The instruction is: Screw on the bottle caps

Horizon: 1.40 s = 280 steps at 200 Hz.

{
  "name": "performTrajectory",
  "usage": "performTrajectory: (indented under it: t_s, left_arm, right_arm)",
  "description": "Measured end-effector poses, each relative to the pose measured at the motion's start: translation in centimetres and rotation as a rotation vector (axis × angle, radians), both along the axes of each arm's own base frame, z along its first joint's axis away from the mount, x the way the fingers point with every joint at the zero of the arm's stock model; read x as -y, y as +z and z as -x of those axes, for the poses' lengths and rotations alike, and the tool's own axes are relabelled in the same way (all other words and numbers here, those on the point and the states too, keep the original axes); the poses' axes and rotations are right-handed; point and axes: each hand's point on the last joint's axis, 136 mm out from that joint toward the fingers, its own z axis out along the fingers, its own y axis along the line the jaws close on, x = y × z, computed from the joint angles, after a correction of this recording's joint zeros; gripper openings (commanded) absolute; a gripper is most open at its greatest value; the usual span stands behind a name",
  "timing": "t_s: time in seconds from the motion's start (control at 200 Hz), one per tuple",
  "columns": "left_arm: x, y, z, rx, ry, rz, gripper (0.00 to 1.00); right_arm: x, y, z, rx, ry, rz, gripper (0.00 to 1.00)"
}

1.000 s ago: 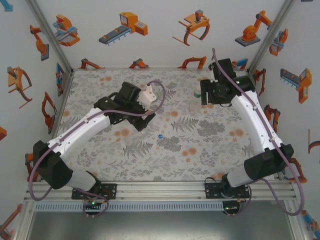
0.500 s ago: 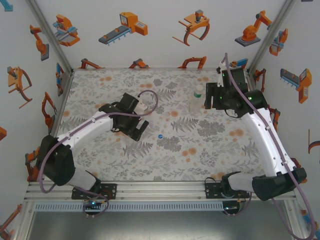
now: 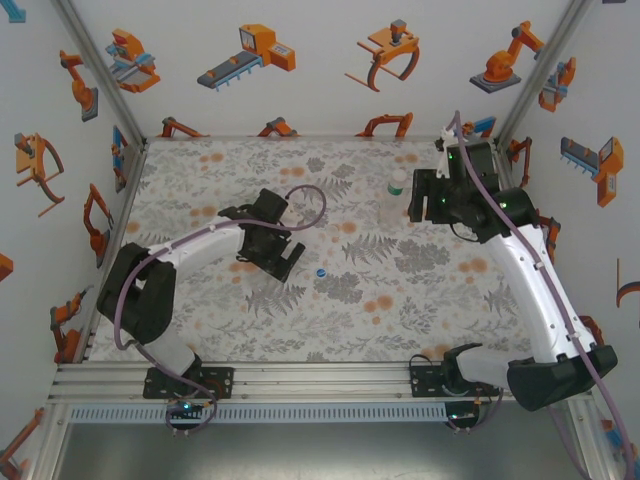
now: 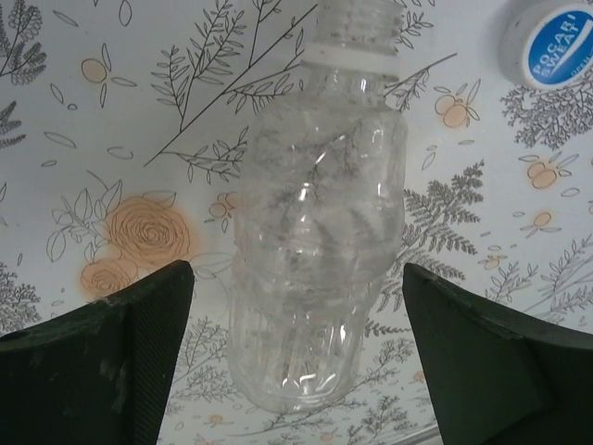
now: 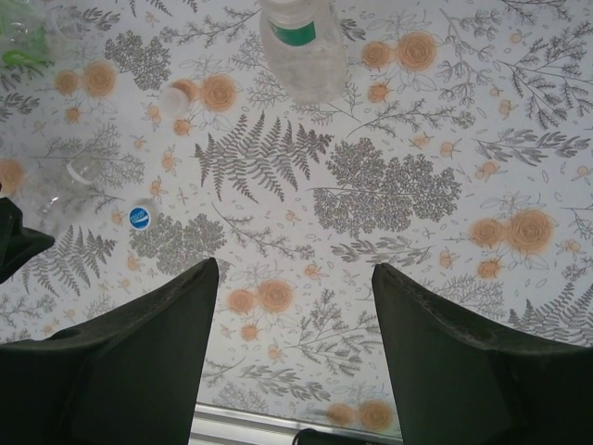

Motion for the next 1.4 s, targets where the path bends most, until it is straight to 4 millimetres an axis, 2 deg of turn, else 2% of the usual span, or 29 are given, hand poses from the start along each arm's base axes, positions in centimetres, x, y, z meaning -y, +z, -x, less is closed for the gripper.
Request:
performTrajectory:
  t_s: [0.295,0.566,0.691,0.851,1.091,1.191,1.262,1.402]
  left_arm:
    - [0.0,-3.2,0.0,-0.039,-0.003,-0.043,0.83]
    - [0.0,-3.2,-0.1,-0.026,-0.005,-0.056,0.81]
    - [0.0,-3.2,-0.1,-0.022,-0.005,-0.063,0.75]
    - [0.0,-3.3,-0.1,-0.022,-0.008,-0.067,0.6]
    - [0.1,-3.1,-0.2,-0.013,-0.009,-0.06,0.48]
    - [0.2,-2.2,-0.4,0.009,-0.018,-0.047,0.43]
    - [0.4,-0.7,-0.6,0.045,-0.027,-0.023,0.4]
    - [1.5,4.6,-1.3,0.155,-0.052,0.078,0.31]
  right_arm:
    - [-0.2,0.0,0.1,-0.002,0.008,-0.007,0.63]
    - [-0.3,-0.1,0.0,-0.001,0.01,-0.01,0.63]
    - [-0.3,-0.1,0.0,-0.001,0.011,-0.01,0.62]
    - [-0.3,-0.1,0.0,-0.001,0.011,-0.011,0.62]
    - [-0.2,0.1,0.1,0.004,0.011,-0.013,0.62]
    - [-0.2,0.5,0.4,0.015,0.012,-0.022,0.61]
    - [-0.2,1.0,0.6,0.026,0.01,-0.033,0.61]
    - [-0.4,2.3,1.2,0.056,0.017,-0.073,0.61]
